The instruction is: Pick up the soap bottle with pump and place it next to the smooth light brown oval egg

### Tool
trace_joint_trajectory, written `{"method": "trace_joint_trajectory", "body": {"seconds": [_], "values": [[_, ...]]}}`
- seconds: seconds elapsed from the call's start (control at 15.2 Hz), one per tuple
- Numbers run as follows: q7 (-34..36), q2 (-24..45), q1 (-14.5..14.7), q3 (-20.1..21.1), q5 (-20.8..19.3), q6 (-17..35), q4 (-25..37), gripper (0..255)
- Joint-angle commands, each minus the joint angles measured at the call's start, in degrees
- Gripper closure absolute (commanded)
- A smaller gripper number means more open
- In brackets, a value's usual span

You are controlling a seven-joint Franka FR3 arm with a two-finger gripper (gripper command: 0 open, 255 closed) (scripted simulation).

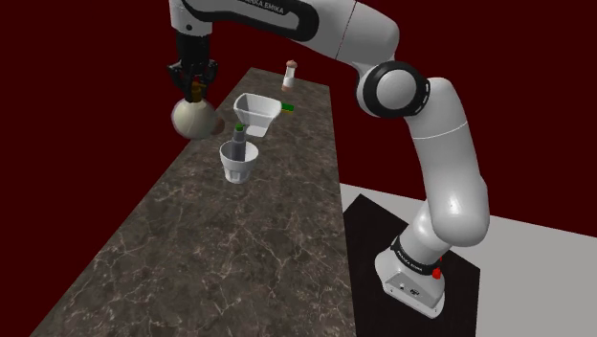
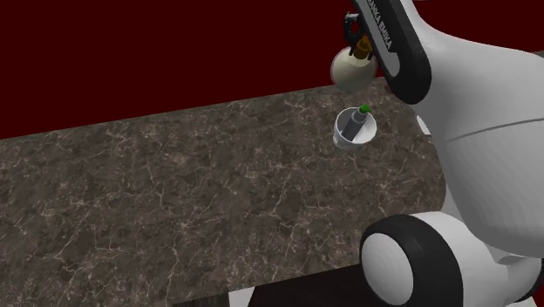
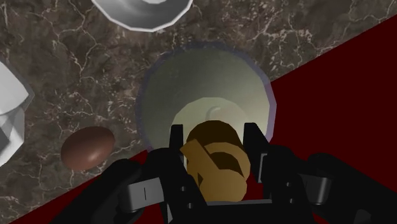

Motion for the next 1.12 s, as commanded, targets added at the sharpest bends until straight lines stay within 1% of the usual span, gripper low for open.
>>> {"method": "trace_joint_trajectory", "body": {"seconds": [0.0, 0.46, 1.06], "values": [[0.11, -0.75, -1.03, 0.17, 0.19, 2.11, -2.94, 255], [1.14, -2.57, -3.39, 0.55, 0.57, 8.86, -11.98, 255], [2.16, -2.76, -4.97, 0.45, 0.28, 15.89, -19.59, 255]]}}
